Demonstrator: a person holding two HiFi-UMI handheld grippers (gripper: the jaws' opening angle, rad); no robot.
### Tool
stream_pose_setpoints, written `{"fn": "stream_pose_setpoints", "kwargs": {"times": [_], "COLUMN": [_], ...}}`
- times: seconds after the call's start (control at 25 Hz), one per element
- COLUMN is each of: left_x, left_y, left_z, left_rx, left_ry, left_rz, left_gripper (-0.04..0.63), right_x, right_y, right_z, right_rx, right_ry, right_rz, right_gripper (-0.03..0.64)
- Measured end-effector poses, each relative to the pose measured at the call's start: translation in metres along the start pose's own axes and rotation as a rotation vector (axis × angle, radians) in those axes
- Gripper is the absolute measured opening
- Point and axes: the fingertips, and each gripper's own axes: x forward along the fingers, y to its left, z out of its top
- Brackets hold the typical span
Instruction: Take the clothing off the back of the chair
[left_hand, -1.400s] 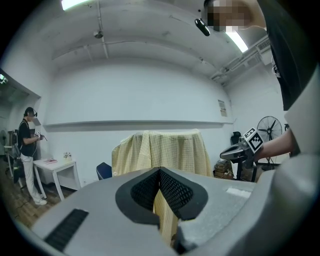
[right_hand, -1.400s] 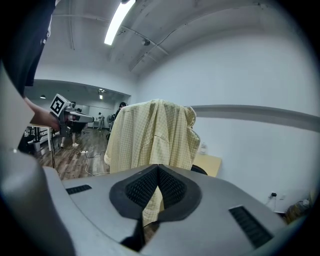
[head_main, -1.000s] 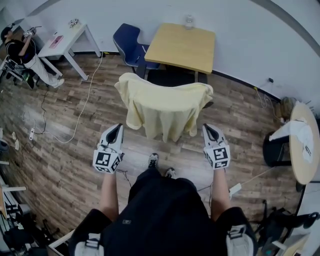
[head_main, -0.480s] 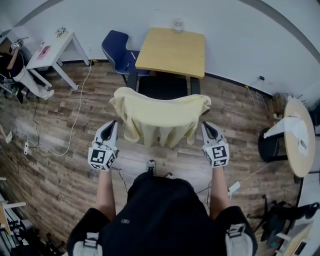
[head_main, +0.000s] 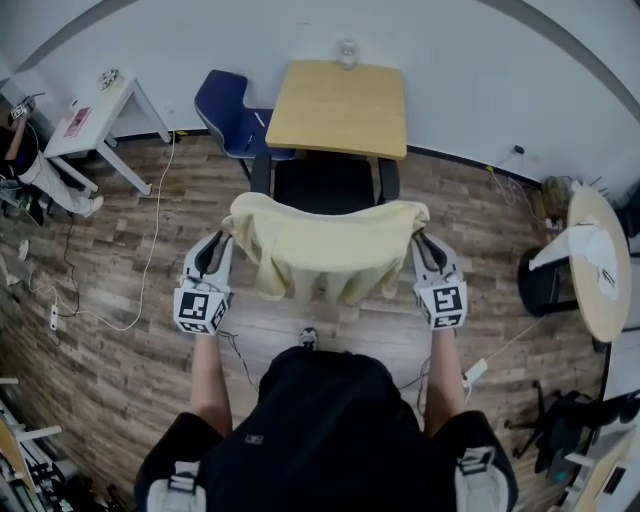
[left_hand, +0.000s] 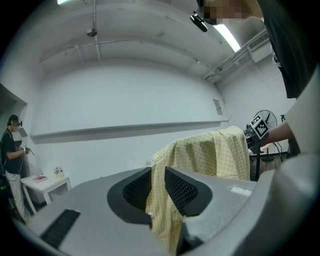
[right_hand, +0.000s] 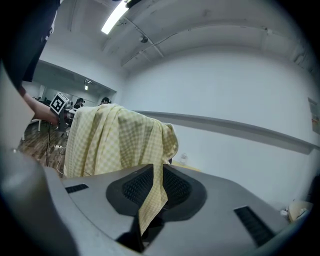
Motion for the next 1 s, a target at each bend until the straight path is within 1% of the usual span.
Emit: {"fn": "stream_pose_setpoints", "kwargs": {"times": [0.12,0.24,0.4,0.48,0.64,0.72,0.84,1.0], "left_x": [0.009,0.019,0.028,0.032,0.037,0.04,0.045,0.05], "left_y": [0.007,0.01,0.012,0.011,0.008,0.009,0.009,0.001], "left_z": [0.001,0.002,0.002,0.002,-0.001,-0.002,-0.006,-0.008], "left_rx": [0.007,0.027,0.073,0.077,0.088,0.078,0.07,0.062], "left_ry": [0.001,0.018,0.049,0.057,0.075,0.078,0.088,0.091], "left_rz": [-0.034,-0.086,-0.165,-0.203,-0.281,-0.307,-0.323,-0.384], "left_gripper": [0.116,0.146,0.177,0.185,0.189,0.189,0.189,0.189], "right_x": [0.005,0.01,0.018,0.022,0.026,0.029,0.031,0.03], "right_y": [-0.009,-0.017,-0.02,-0.021,-0.017,-0.011,-0.009,-0.011], "right_z": [0.005,0.008,0.008,0.008,0.008,0.008,0.005,0.003], "right_rx": [-0.007,-0.005,-0.015,-0.019,-0.042,-0.061,-0.061,-0.041], "right_ry": [-0.002,-0.008,-0.009,-0.008,0.019,0.034,0.043,0.036], "right_rz": [-0.017,-0.014,0.016,0.047,0.112,0.139,0.148,0.15], "right_gripper": [0.068,0.112,0.163,0.175,0.175,0.133,0.126,0.121]}}
